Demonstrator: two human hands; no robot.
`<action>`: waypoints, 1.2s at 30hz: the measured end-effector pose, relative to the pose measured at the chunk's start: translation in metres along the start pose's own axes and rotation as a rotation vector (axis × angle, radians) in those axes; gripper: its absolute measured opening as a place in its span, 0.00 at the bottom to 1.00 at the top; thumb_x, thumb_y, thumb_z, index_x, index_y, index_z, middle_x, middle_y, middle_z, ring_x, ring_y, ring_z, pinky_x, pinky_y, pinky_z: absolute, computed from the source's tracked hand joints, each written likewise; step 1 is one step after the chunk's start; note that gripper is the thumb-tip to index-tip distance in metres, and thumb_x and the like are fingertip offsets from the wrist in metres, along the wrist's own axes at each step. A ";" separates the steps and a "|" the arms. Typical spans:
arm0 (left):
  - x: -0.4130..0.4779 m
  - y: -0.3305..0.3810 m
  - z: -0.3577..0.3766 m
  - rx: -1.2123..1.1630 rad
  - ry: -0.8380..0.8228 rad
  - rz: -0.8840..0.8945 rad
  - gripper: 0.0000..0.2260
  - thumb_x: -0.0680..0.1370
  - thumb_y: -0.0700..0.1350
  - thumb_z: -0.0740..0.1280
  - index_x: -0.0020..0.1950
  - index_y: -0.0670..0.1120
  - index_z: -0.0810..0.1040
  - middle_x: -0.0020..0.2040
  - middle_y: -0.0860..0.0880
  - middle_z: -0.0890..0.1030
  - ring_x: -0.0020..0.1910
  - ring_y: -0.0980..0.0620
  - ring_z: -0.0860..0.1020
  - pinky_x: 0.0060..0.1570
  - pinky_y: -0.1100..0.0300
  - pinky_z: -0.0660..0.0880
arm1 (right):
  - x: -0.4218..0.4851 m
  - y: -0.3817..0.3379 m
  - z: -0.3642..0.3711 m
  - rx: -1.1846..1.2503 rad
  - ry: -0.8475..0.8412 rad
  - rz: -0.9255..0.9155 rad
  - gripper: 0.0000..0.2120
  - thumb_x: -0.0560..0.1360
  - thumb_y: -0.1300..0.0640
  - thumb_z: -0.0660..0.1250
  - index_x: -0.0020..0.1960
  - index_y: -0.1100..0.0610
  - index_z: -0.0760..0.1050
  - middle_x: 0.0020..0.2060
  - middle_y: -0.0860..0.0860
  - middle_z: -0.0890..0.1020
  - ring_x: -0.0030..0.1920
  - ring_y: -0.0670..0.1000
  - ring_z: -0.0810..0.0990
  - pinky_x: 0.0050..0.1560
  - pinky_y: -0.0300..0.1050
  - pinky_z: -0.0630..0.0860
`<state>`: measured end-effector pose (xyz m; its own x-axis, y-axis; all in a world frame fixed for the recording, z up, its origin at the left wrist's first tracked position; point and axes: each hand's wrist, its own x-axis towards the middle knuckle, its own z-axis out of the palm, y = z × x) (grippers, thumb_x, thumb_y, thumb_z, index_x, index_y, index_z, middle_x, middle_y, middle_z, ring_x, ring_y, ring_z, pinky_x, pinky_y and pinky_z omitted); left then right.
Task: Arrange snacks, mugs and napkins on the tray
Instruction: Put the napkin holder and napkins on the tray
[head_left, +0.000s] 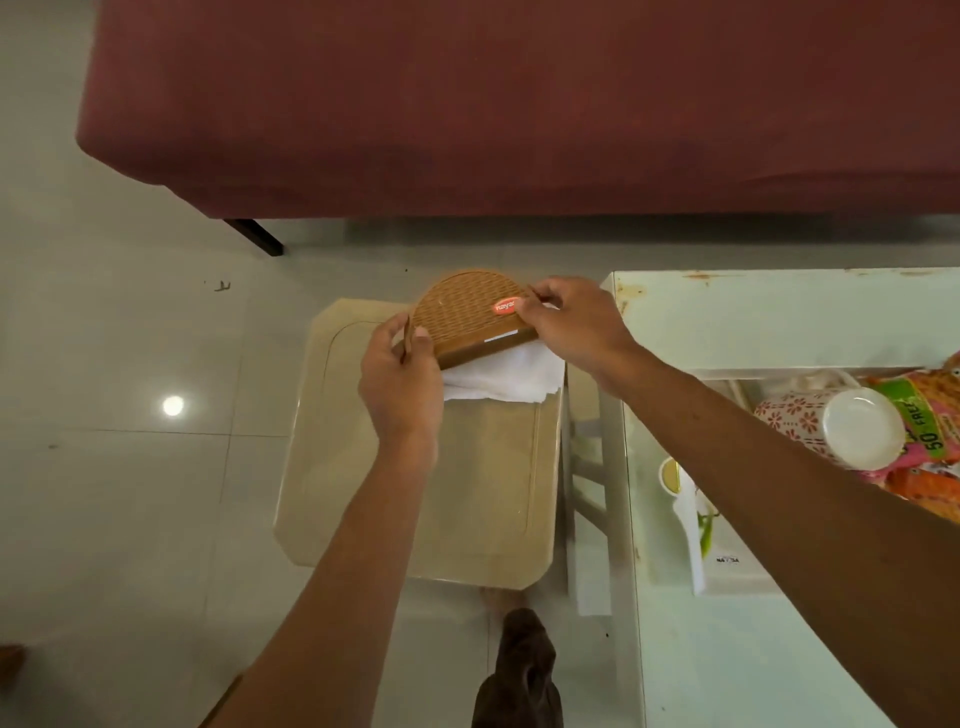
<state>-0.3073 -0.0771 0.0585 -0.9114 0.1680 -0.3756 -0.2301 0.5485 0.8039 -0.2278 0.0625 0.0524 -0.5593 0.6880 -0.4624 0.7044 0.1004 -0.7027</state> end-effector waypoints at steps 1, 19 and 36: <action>0.000 -0.001 0.001 -0.007 0.011 -0.009 0.14 0.83 0.45 0.63 0.67 0.47 0.77 0.54 0.55 0.76 0.53 0.56 0.76 0.53 0.65 0.73 | 0.001 0.001 0.003 -0.004 -0.005 -0.006 0.14 0.77 0.47 0.68 0.58 0.54 0.81 0.52 0.46 0.81 0.55 0.47 0.79 0.51 0.39 0.72; -0.115 0.024 0.027 -0.036 -0.046 0.301 0.19 0.81 0.49 0.67 0.72 0.51 0.73 0.73 0.53 0.74 0.71 0.57 0.71 0.67 0.61 0.73 | -0.146 0.047 -0.063 0.562 0.124 -0.045 0.38 0.69 0.53 0.78 0.69 0.38 0.59 0.55 0.37 0.78 0.53 0.40 0.82 0.43 0.35 0.81; -0.266 -0.005 0.101 -0.269 -0.580 -0.196 0.18 0.75 0.66 0.55 0.50 0.64 0.83 0.54 0.62 0.85 0.60 0.62 0.80 0.64 0.60 0.75 | -0.229 0.174 -0.109 0.299 0.152 -0.019 0.39 0.67 0.62 0.78 0.66 0.39 0.60 0.60 0.40 0.75 0.59 0.38 0.77 0.50 0.25 0.73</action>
<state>-0.0292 -0.0418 0.1071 -0.5301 0.5410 -0.6530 -0.5182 0.4028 0.7544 0.0703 0.0005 0.0947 -0.4839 0.7897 -0.3772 0.5225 -0.0851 -0.8484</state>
